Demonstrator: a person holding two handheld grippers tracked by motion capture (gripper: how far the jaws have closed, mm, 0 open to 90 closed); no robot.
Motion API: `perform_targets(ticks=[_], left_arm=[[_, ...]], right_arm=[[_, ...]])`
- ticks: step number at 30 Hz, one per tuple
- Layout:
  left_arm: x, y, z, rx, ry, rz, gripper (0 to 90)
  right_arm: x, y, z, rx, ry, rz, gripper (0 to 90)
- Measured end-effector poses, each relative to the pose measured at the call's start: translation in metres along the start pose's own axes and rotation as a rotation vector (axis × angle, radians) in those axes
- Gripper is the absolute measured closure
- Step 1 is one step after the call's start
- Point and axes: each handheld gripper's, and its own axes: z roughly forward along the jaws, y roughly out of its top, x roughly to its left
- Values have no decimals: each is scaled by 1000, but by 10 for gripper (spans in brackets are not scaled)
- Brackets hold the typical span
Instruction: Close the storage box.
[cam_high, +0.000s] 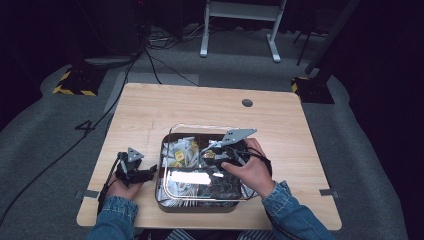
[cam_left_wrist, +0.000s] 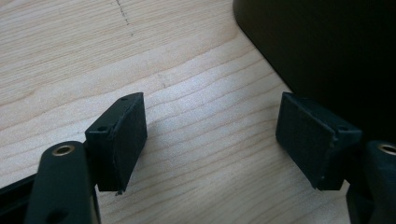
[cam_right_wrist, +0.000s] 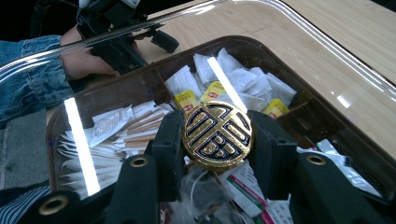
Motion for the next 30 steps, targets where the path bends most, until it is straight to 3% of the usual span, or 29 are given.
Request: perform_targets(ticks=[14,30], left_arm=[[0,0,0,0,0,0,250],[0,0,0,0,1,0,250]], right_arm=[[8,-7,37,59,-22,-20,585],[8,-15,54,80,-50,-22,585]])
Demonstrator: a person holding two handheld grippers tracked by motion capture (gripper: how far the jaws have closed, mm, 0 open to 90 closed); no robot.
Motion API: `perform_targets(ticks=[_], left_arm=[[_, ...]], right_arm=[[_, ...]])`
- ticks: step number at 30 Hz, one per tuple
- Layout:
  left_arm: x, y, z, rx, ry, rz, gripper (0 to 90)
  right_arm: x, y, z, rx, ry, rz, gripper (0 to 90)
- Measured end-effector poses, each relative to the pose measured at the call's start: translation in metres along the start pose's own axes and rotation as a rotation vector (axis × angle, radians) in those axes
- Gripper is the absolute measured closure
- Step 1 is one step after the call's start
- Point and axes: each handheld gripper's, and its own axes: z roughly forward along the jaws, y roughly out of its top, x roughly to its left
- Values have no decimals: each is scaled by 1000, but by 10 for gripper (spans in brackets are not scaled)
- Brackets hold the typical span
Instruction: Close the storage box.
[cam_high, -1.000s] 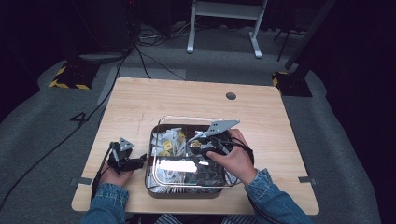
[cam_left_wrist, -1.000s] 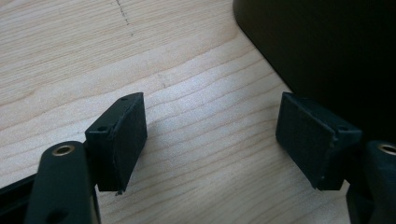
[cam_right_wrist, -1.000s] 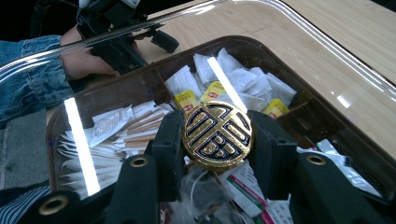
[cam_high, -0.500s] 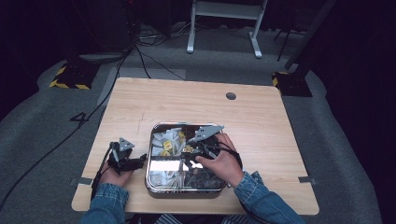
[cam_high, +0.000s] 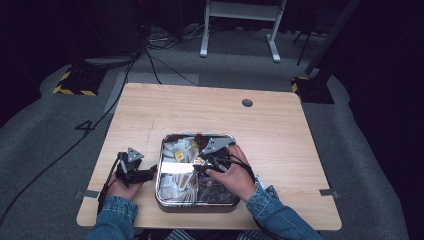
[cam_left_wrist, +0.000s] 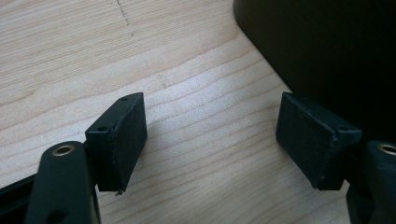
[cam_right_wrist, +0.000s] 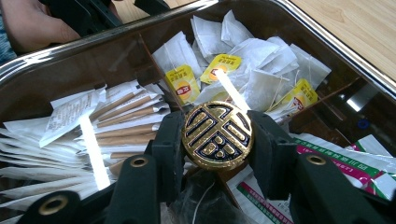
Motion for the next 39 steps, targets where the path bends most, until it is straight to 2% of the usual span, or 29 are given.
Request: perform_targets(ticks=[16,39], left_arm=[[0,0,0,0,0,0,251],[0,0,0,1,0,0,251]], right_arm=[[1,-3,3,-3,-6,0,585],[0,-6,4,-2,19,10,584]])
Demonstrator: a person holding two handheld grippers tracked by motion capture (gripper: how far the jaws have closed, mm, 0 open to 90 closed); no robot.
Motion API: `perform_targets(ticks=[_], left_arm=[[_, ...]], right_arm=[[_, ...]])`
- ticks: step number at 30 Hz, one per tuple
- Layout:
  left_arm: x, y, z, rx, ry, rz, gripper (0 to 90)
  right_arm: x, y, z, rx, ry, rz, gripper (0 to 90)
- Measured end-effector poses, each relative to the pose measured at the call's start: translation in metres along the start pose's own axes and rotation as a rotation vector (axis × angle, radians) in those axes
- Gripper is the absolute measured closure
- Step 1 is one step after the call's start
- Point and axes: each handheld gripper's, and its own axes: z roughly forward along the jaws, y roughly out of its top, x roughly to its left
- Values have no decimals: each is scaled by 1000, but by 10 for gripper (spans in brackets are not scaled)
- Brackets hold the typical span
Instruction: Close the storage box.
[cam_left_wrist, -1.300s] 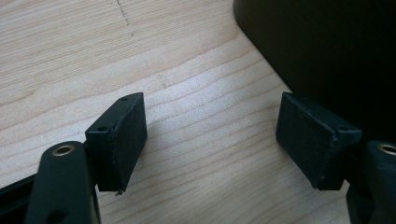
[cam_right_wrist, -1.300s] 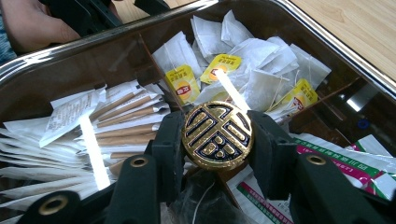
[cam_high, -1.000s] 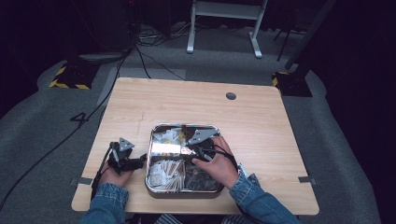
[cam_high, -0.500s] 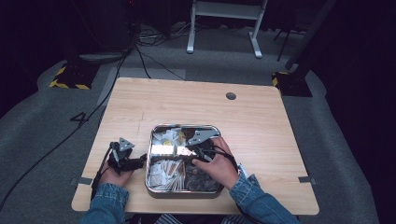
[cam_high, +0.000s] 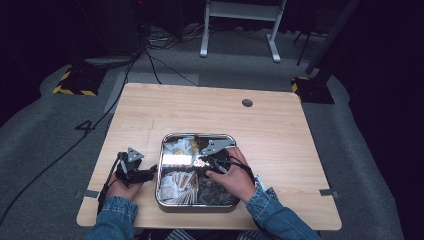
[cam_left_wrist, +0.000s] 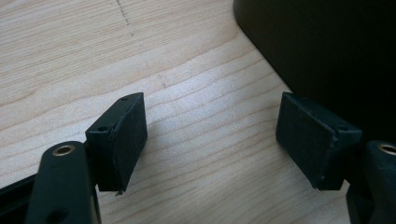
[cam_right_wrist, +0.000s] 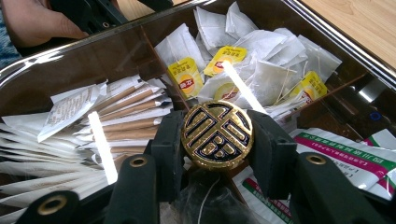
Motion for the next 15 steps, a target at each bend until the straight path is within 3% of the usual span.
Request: perform_targets(ticks=[5,15], left_arm=[[0,0,0,-1,1,1,251],[0,0,0,0,0,0,251]], right_arm=[[2,0,0,-2,-19,-4,584],[1,0,0,1,-6,6,582]])
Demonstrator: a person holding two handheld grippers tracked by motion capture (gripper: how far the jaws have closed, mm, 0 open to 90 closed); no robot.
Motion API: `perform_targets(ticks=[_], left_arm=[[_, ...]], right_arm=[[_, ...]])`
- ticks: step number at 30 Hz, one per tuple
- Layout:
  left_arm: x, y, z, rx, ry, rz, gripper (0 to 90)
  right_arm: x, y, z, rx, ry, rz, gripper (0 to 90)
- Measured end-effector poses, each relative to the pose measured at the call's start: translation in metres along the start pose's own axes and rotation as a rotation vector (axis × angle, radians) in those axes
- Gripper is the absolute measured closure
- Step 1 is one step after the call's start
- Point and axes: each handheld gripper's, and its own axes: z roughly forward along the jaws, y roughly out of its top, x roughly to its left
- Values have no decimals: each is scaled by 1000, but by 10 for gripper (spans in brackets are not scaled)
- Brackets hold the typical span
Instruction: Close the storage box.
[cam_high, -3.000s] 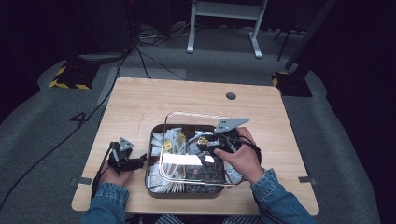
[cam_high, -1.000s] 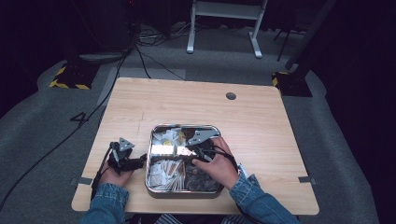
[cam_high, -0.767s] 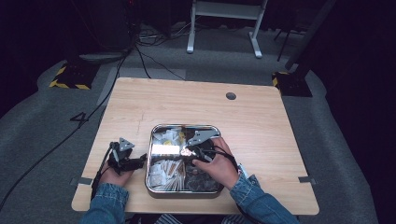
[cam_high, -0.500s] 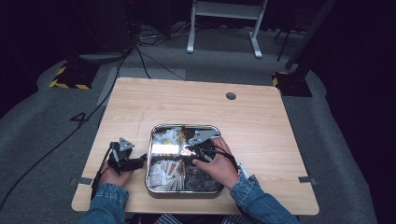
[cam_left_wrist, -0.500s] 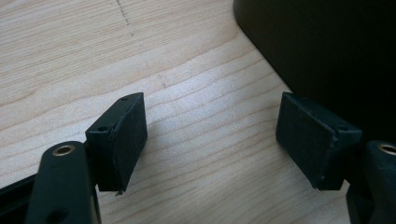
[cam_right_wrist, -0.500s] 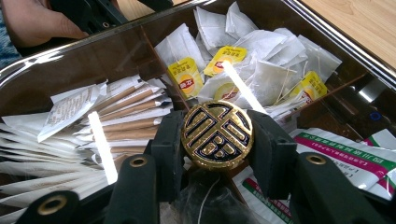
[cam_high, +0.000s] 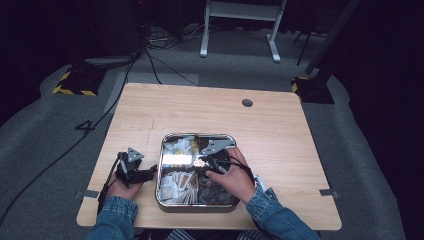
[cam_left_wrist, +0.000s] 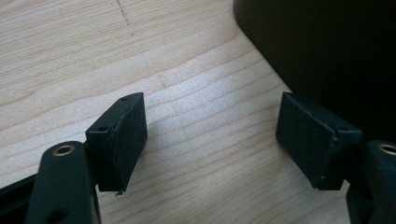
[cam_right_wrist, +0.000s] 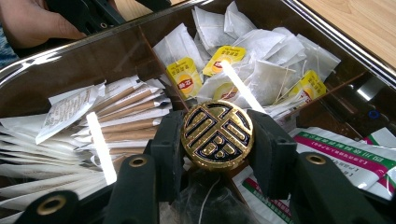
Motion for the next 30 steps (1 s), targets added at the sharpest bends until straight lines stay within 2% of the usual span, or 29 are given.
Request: perform_targets(ticks=[9,12,14,19,23,28,30], left_arm=[[0,0,0,0,1,0,251],[0,0,0,0,0,0,251],[0,0,0,0,1,0,252],[0,0,0,0,1,0,252],[0,-1,-1,2,2,1,251],[0,-3,-3,2,1,-3,248],[0,-4,-3,1,2,-8,246]], right_arm=[[-3,0,-1,-10,29,24,556],[-2,1,-2,-35,44,29,478],[-2,1,-3,-38,44,30,474],[-4,7,-15,-71,40,17,451],[-7,9,-27,-95,50,26,445],[-13,9,-46,-151,42,39,446],[-15,8,-52,-156,40,45,446]])
